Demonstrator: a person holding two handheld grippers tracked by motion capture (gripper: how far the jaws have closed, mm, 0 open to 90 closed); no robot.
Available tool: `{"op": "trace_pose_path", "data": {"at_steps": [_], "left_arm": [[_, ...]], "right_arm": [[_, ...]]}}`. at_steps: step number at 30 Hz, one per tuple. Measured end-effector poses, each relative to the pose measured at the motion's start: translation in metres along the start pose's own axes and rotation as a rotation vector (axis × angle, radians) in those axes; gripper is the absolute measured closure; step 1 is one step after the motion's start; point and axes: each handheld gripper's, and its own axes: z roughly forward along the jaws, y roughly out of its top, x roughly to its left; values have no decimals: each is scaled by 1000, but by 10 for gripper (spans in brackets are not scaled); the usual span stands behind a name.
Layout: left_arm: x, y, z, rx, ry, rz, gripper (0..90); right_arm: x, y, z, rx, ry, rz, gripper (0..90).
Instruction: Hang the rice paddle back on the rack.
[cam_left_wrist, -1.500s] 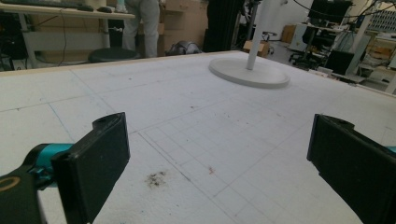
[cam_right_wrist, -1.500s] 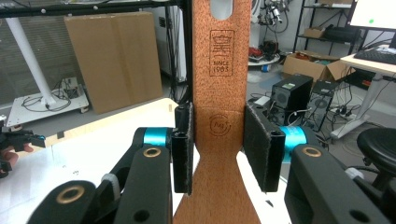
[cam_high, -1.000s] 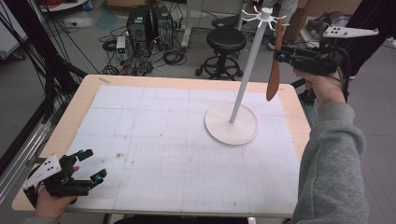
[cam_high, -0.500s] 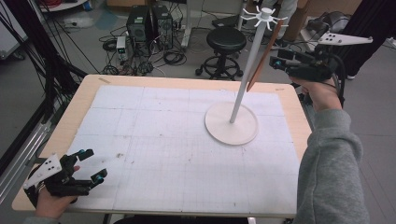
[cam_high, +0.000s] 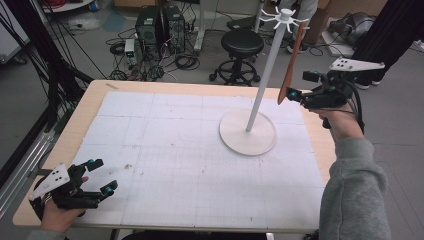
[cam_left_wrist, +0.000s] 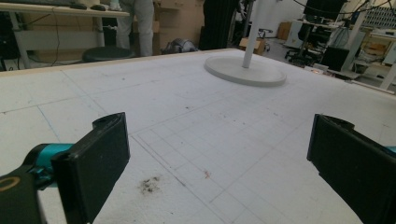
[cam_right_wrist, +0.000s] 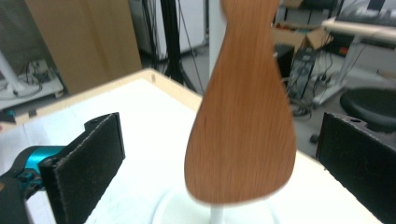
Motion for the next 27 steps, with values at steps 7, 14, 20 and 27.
{"op": "trace_pose_path", "data": {"at_steps": [7,14,20,27], "left_arm": [[1,1,3,-6,-6,-5,63],[3,1,5,-9,-2,-11,63],[4,3,8,-20,1,-14,63],[6,3,11,-28,7,-18,63]], "right_arm": [[6,-23,-4,-28,-21,20,0],[17,-49,-10,-27,-49,29,0],[25,-68,-12,-43,-72,64,0],[37,-89,-8,-19,-84,53,0]]}}
